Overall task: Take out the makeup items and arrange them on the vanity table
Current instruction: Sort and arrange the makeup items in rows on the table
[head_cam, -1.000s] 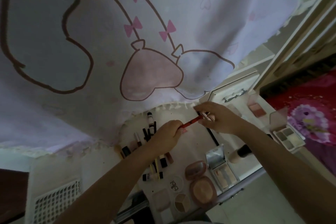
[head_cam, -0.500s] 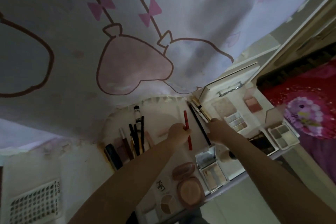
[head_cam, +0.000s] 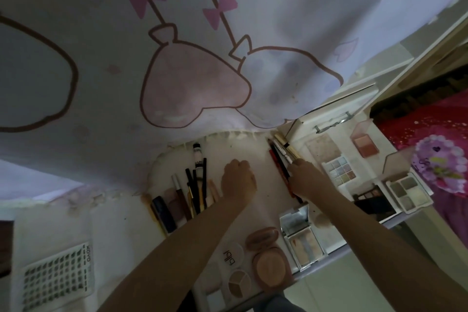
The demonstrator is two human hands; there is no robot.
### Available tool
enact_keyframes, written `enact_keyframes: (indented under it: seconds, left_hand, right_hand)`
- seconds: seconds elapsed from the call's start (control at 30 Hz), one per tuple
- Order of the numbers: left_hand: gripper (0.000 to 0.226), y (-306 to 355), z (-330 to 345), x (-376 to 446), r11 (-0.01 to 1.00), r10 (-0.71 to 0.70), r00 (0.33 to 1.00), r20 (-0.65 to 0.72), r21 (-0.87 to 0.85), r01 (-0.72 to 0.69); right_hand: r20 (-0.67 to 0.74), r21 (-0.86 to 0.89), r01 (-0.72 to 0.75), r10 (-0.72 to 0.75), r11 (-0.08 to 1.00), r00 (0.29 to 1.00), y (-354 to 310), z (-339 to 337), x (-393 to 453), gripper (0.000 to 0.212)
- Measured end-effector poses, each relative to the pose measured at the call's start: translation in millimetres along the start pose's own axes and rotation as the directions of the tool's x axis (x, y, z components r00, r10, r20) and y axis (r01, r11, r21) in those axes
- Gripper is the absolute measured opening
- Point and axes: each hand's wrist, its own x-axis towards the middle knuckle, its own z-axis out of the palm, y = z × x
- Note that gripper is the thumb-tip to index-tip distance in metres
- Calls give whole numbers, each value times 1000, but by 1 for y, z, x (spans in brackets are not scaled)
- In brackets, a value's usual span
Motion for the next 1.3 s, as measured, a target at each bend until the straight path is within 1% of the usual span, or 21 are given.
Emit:
enact_keyframes:
  seconds: [0.07, 0.1, 0.2, 0.3, 0.4, 0.43, 0.5, 0.53, 0.57, 0.67, 0.77, 0.87, 0.9, 0.93, 0.97, 1.0, 1.03, 1.07, 1.1, 1.2, 1.3]
  left_hand:
    - [31, -18, -1, -5, 969, 3, 999, 40, 246, -12]
    - [31, -22, 0, -6, 952, -8, 996, 84, 306, -18]
    - [28, -30, -2, -6, 937, 20, 994, 111, 345, -58]
    - [27, -34, -14, -9, 964, 114, 988, 99, 230, -134]
    - [26, -31, -38, -22, 970, 242, 967, 77, 17, -244]
    - [25, -30, -49, -28, 957, 289, 955, 66, -42, -287]
    - [25, -29, -74, -41, 926, 365, 931, 13, -110, -361]
    - [25, -29, -87, -48, 916, 386, 922, -21, -107, -386]
    - [26, -28, -99, -55, 912, 399, 915, -52, -82, -402]
    - [28, -24, -132, -77, 899, 438, 888, -140, 78, -431]
    - [28, -18, -170, -96, 850, 523, 833, -181, 190, -492]
    - [24, -10, -199, -108, 799, 599, 771, -217, 221, -559]
    - [23, -13, -207, -111, 819, 572, 783, -244, 224, -528]
    - [24, -22, -215, -112, 858, 513, 809, -287, 213, -468]
    - [24, -36, -225, -115, 895, 446, 821, -356, 191, -403]
    - [24, -52, -233, -118, 923, 386, 820, -423, 166, -348]
    - [23, -68, -238, -121, 940, 342, 817, -465, 152, -307]
    - [22, -79, -241, -126, 948, 319, 819, -477, 144, -285]
    - [21, -81, -239, -128, 948, 318, 824, -469, 134, -290]
    - [19, -56, -220, -131, 904, 415, 801, -431, 94, -417]
    - [23, -34, -210, -132, 867, 461, 768, -445, 42, -496]
  right_hand:
    - [-24, 5, 60, -60, 998, 998, -9, 1, 4, 28]
    - [-21, 6, 88, -88, 996, 996, -13, 2, 6, 28]
    - [-1, 72, 137, -138, 988, 990, -26, 0, 8, 32]
    - [-2, 215, 175, -178, 961, 984, -40, -9, 4, 38]
    - [10, 341, 226, -243, 913, 970, -53, -22, -8, 38]
    - [27, 404, 216, -248, 889, 968, -56, -27, -11, 36]
    - [23, 572, 198, -257, 796, 966, -63, -44, -21, 25]
    - [-23, 612, 223, -265, 759, 964, -68, -54, -26, 23]
    - [-93, 616, 266, -267, 742, 959, -73, -65, -31, 26]
    - [-293, 608, 396, -269, 688, 918, -87, -96, -51, 26]
    - [-419, 635, 516, -304, 575, 856, -96, -122, -73, 24]
    - [-520, 611, 604, -316, 512, 794, -102, -136, -87, 31]
    - [-558, 621, 618, -282, 482, 780, -100, -142, -88, 34]
    - [-594, 673, 615, -195, 411, 780, -93, -148, -88, 34]
    - [-620, 733, 611, -76, 300, 781, -83, -157, -88, 34]
    - [-633, 762, 613, 41, 207, 773, -67, -165, -87, 35]
    - [-637, 769, 618, 114, 162, 763, -53, -170, -86, 35]
    - [-639, 768, 615, 135, 180, 758, -45, -173, -85, 35]
    - [-642, 761, 612, 107, 216, 760, -44, -173, -84, 35]
    - [-622, 732, 598, -40, 325, 782, -71, -163, -84, 31]
    - [-606, 711, 606, -126, 357, 786, -94, -153, -85, 27]
